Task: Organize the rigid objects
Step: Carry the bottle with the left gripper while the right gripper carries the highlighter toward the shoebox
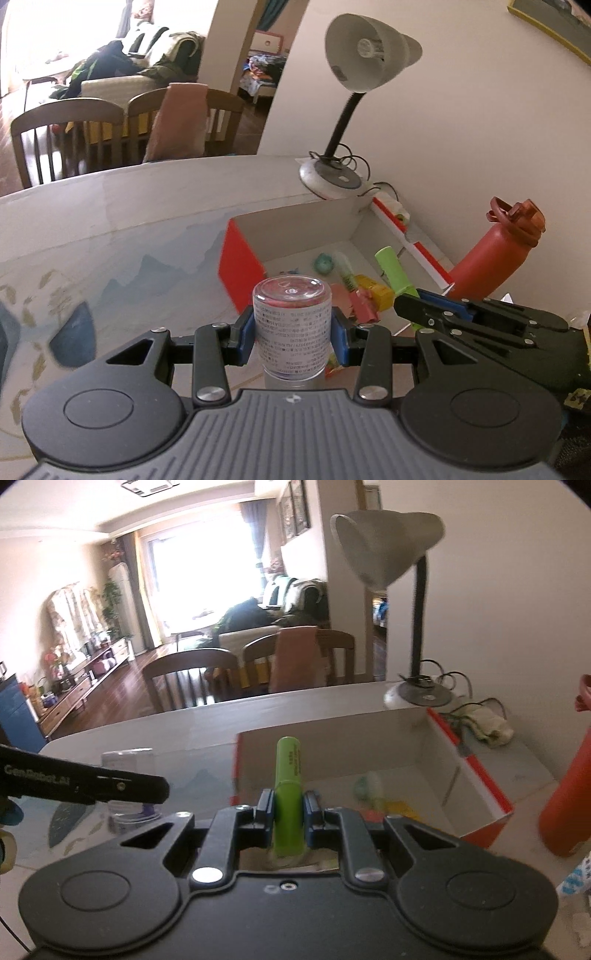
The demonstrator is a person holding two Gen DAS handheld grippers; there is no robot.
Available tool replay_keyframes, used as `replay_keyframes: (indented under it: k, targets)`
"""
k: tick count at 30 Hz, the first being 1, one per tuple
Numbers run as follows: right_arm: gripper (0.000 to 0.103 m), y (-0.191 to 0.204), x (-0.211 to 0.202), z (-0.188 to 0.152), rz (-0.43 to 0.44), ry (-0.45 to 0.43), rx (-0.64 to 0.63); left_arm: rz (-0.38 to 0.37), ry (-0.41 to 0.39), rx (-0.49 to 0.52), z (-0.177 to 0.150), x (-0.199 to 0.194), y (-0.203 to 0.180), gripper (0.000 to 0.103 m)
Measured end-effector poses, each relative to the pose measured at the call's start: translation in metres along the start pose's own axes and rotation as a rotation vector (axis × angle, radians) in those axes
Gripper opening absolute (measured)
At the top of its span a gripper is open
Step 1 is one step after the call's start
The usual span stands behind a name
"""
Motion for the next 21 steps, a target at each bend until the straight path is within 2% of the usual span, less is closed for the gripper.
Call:
replay_keyframes:
  k: [11,21]
  targets:
    - [0.015,-0.055,0.023,0.007,-0.096,0.009,0.004,-0.011,0.049,0.049,0.017,0.051,-0.03,0.041]
    - [0.015,-0.082,0.06,-0.004,-0.135,0.089,-0.006,-0.012,0.16,0.084,0.01,0.11,-0.048,0.041]
Point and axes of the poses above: each gripper's, at about its wrist camera, not at the fingertips, and x roughly the way its jaws point, y to its left, z to its top, the point moved 3 cm from there along x, roughly the way its jaws point, and after that the axes turned 9 degrees about -y, right-handed, at the moved point
